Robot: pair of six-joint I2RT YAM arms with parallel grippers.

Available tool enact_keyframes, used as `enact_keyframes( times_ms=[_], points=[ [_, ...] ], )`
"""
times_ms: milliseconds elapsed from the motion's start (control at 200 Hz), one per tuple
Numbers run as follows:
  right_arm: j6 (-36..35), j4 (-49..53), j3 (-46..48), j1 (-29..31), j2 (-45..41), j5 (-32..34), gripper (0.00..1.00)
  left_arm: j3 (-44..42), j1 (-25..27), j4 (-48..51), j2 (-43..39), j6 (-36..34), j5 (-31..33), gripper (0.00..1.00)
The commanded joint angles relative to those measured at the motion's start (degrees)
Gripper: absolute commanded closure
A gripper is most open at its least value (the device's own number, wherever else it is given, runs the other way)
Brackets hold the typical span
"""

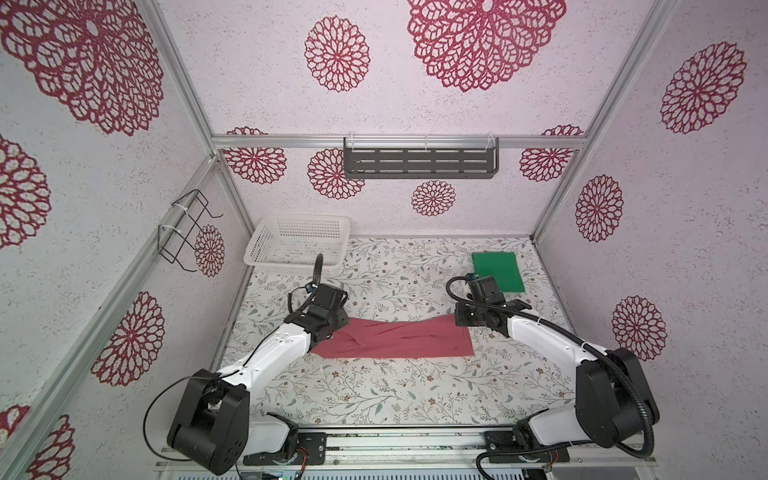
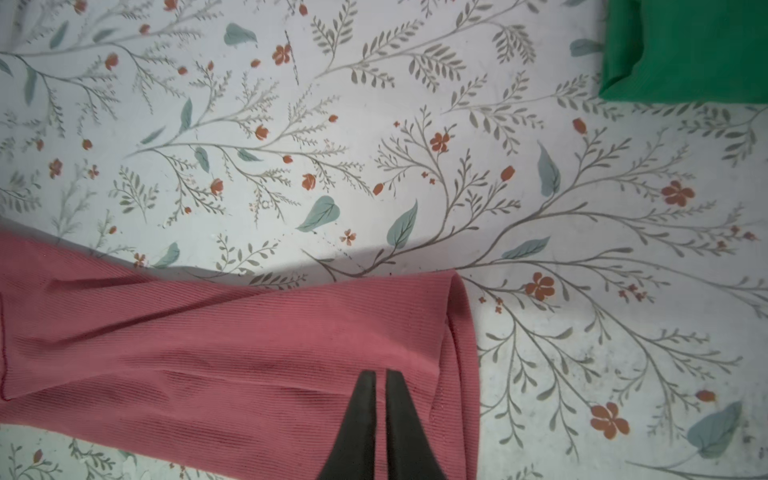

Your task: Fold and stack the tank tops

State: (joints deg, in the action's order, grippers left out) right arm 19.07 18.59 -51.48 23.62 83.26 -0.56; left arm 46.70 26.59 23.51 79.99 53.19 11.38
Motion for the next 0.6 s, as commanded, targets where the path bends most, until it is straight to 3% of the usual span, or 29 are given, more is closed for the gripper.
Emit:
enact_keyframes(
  times_ms=[0,175,300,395,595],
  points=[
    [-0.7,3.3,-1.9,1.0,3.5,0.6,0.89,-1.1,3.1,-0.5,4.6,5.6,-3.0,0.57],
    [-0.5,1.7,-2.5,1.1,8.8,2.0,0.90,-3.4,5.8,-4.5,10.2,10.3,-3.5,0.64],
    [0.5,3.4,-2.5,1.0,11.0,7.2,0.92,-3.9,5.9,-7.4,15.0,11.0,-3.8,0.66],
    [3.2,6.0,-0.8,1.0,11.0,12.3,0.95,-2.4,5.9,-7.6,19.0,10.7,0.2,0.68],
    [12.5,4.3,10.2,4.0,4.3,6.9,0.96,8.2,3.5,-10.6,30.6,5.2,-1.2,0.65]
  ],
)
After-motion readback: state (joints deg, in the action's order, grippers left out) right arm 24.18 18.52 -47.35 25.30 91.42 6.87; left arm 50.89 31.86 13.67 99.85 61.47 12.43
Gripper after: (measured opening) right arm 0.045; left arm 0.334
